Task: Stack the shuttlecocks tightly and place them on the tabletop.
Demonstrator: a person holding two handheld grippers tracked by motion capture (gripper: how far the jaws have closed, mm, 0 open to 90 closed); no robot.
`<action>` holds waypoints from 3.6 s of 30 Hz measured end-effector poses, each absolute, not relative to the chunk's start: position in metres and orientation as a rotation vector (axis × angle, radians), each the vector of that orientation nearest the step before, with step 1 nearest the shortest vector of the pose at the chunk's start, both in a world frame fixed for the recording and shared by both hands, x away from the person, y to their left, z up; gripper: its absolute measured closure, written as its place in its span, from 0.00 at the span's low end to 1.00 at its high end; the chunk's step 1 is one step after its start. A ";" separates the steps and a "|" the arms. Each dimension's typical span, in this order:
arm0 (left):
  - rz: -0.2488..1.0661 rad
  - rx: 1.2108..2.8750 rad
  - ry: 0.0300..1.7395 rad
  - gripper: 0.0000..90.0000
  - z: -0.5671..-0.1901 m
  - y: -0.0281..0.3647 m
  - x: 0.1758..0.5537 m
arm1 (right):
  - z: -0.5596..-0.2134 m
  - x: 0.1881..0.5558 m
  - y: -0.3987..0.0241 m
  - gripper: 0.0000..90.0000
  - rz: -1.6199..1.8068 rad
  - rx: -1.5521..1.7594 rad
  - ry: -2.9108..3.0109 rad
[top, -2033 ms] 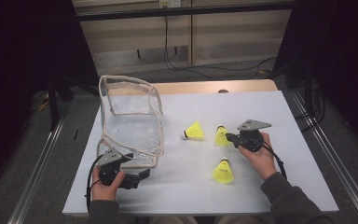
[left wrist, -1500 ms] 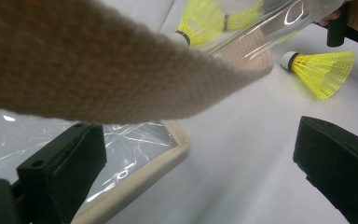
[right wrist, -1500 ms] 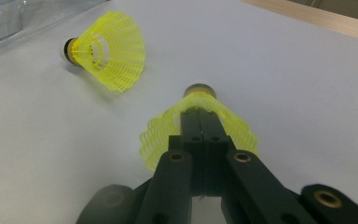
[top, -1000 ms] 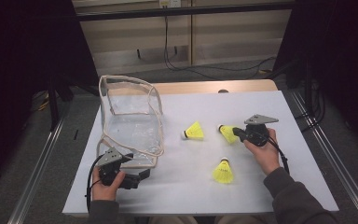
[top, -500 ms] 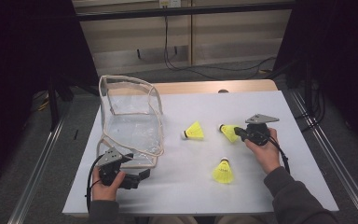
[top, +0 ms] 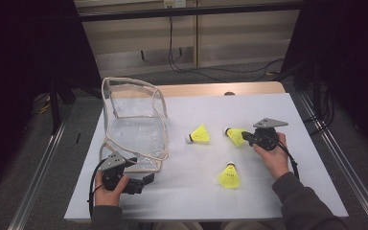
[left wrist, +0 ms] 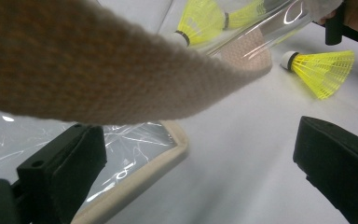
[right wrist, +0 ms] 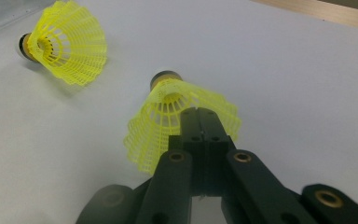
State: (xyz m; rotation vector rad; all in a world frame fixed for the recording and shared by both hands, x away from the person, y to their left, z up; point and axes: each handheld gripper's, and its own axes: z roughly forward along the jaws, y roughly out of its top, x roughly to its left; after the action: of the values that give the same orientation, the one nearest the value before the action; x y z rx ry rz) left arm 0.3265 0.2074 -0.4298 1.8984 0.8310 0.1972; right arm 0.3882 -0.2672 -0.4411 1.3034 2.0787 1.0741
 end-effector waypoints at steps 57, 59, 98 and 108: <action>0.199 1.900 0.830 0.03 -0.430 0.206 0.326 | -0.446 0.383 -0.247 0.27 1.154 1.360 2.086; 0.199 1.901 0.830 0.03 -0.430 0.206 0.326 | -0.447 0.385 -0.247 0.27 1.148 1.371 2.080; 0.197 1.900 0.828 0.03 -0.430 0.206 0.327 | -0.451 0.401 -0.234 0.79 1.095 1.358 2.108; 0.197 1.900 0.828 0.03 -0.430 0.206 0.327 | -0.451 0.401 -0.235 0.91 1.109 1.370 2.119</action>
State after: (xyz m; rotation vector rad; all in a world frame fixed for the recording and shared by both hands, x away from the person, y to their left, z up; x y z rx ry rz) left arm 0.3266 0.2064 -0.4298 1.9001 0.8277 0.1968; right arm 0.4012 -0.2348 -0.4513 1.3696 2.1191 1.1089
